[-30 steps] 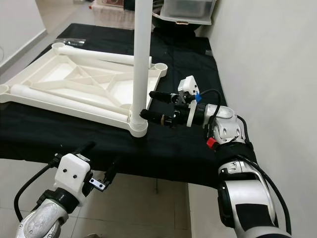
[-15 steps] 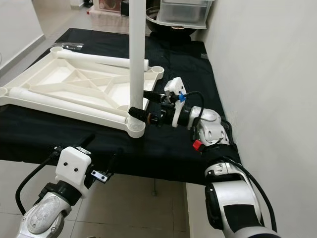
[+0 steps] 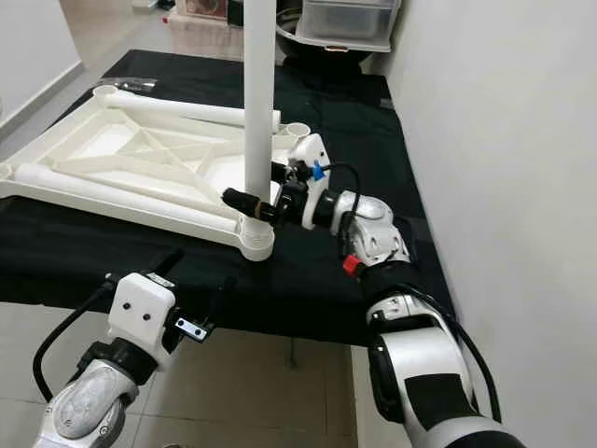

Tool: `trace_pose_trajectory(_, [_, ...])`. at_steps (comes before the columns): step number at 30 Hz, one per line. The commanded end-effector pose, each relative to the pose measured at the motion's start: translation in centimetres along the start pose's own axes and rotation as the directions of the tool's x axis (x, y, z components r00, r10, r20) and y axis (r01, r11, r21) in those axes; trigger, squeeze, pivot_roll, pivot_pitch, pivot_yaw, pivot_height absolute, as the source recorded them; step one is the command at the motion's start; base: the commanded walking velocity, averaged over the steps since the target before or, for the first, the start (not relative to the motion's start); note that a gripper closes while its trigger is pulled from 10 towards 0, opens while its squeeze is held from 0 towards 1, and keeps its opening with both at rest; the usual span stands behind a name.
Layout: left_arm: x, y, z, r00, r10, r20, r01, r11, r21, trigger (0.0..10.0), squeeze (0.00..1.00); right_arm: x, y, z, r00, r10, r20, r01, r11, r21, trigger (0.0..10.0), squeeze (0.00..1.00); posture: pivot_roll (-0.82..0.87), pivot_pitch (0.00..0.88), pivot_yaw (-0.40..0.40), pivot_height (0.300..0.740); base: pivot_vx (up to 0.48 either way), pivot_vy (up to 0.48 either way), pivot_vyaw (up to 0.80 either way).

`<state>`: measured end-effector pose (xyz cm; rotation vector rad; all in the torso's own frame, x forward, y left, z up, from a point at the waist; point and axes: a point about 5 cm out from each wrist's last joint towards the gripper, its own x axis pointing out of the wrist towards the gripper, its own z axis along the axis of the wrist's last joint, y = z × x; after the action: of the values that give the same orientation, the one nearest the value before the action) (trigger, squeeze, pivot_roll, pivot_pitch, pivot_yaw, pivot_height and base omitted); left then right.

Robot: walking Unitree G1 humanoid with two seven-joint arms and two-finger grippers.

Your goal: Building children table

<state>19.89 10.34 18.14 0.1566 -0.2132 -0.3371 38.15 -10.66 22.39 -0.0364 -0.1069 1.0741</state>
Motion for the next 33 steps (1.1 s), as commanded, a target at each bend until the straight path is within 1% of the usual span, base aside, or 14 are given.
trace_pose_trajectory(1, [-0.1,-0.1,0.1,1.0,0.0,-0.009,0.0,1.0,0.0,10.0,0.0,0.4,-0.1,0.2,1.0,-0.017,0.003,0.017,1.0,-0.007,10.0,0.0,0.14,0.107,-0.106,0.74,0.0,0.0,0.0])
trace_pose_trajectory(11, [-0.2,-0.3,0.3,1.0,0.005,-0.012,-0.005,1.0,-0.003,10.0,0.0,1.4,0.4,0.1,1.0,0.0,0.012,0.0,1.0,0.007,10.0,0.0,0.14,0.121,-0.112,0.74,0.0,0.0,0.0])
trace_pose_trajectory(18, [-0.1,-0.3,0.2,1.0,0.004,-0.013,-0.004,1.0,-0.005,10.0,0.0,1.7,0.5,0.2,1.0,-0.012,0.022,0.011,1.0,0.015,10.0,0.0,0.14,0.119,-0.112,0.74,0.0,0.0,0.0])
trace_pose_trajectory(26, [0.0,-0.3,0.3,1.0,0.005,-0.012,-0.005,1.0,-0.001,10.0,0.0,1.9,0.2,0.5,0.998,-0.051,0.04,0.05,0.998,0.024,10.0,0.0,0.14,0.117,-0.114,0.74,0.0,0.0,0.0])
trace_pose_trajectory(27, [0.0,-0.2,0.3,1.0,0.006,-0.013,-0.006,1.0,-0.001,10.0,0.0,2.0,0.2,0.5,0.998,-0.054,0.042,0.053,0.998,0.026,0.0,0.0,0.14,0.119,-0.115,0.74,0.0,0.0,0.0])
trace_pose_trajectory(33, [0.0,-0.1,0.2,1.0,0.012,-0.019,-0.012,1.0,0.004,10.0,0.0,2.2,0.5,0.1,0.998,-0.05,0.044,0.049,0.998,0.034,0.0,0.0,0.14,0.12,-0.112,0.74,0.0,0.0,0.0])
